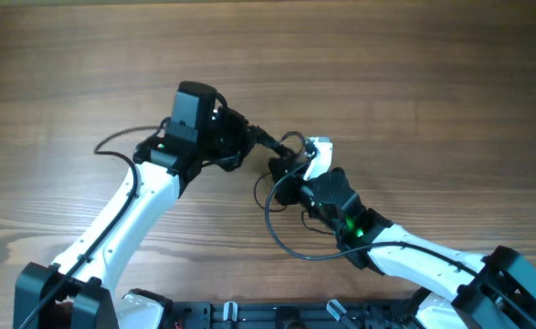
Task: Untangle cables
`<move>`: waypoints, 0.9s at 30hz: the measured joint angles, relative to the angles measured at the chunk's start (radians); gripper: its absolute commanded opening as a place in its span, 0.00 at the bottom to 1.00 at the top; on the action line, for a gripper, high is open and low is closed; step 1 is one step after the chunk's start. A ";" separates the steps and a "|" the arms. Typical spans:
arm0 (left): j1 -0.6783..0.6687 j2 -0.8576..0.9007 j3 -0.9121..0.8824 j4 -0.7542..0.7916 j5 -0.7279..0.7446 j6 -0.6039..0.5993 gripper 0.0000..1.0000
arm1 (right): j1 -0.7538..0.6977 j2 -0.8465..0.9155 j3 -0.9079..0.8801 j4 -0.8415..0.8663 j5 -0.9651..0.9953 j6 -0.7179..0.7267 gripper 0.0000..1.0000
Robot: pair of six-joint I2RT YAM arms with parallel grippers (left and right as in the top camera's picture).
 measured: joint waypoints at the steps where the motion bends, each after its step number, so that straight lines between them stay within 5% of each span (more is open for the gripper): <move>1: 0.014 0.000 0.000 0.004 -0.004 0.102 0.04 | -0.011 0.000 0.000 -0.001 -0.023 0.008 0.05; 8: 0.126 0.000 0.000 0.005 -0.017 0.763 0.04 | -0.192 -0.002 0.000 -0.015 -0.422 0.027 0.10; 14: 0.135 0.000 0.000 0.005 0.098 1.120 0.04 | -0.311 -0.002 0.000 -0.015 -0.513 0.027 0.10; 18: 0.135 0.000 0.000 0.006 0.197 1.238 0.04 | -0.316 -0.002 0.000 -0.019 -0.518 0.011 0.31; 22: 0.135 0.000 0.000 0.006 0.222 1.326 0.04 | -0.312 -0.002 0.000 -0.091 -0.580 -0.018 0.62; 27: 0.135 0.000 0.000 0.013 0.234 1.303 0.04 | -0.283 -0.003 0.000 -0.196 -0.569 -0.049 0.59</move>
